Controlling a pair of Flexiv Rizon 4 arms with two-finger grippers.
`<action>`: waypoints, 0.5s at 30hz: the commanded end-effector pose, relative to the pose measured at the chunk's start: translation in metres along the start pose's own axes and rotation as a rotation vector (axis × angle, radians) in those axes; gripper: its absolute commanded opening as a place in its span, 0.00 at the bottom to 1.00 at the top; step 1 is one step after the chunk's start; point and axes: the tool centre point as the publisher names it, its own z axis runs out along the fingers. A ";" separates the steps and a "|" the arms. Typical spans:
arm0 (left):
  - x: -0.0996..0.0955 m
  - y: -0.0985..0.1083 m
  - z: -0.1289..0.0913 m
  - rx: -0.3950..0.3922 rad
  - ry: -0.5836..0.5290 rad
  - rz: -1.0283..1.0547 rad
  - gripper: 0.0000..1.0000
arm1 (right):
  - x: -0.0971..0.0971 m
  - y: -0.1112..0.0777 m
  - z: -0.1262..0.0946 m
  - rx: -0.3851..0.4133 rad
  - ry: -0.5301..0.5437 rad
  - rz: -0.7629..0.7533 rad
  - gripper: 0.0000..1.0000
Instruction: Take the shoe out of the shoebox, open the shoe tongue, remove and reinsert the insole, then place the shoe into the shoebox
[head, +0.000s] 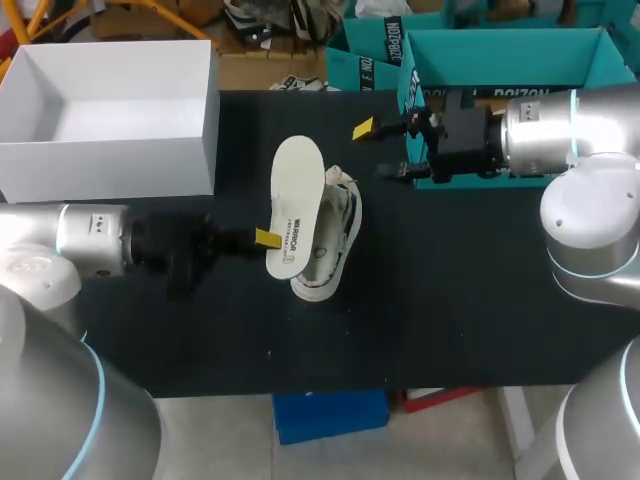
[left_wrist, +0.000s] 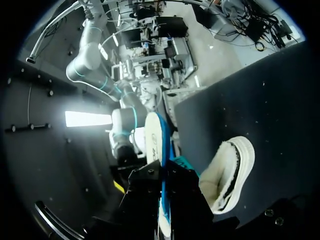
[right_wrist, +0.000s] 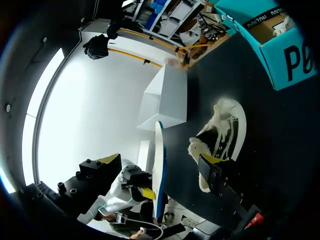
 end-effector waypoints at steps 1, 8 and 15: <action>0.003 0.007 0.006 0.005 0.008 -0.001 0.00 | -0.001 -0.001 0.001 -0.003 0.003 0.000 1.00; 0.011 0.009 0.010 0.009 0.036 0.000 0.00 | -0.001 -0.001 0.001 -0.003 0.003 0.000 1.00; 0.013 0.011 0.013 0.005 0.053 -0.002 0.00 | -0.001 -0.001 0.001 -0.003 0.003 0.000 1.00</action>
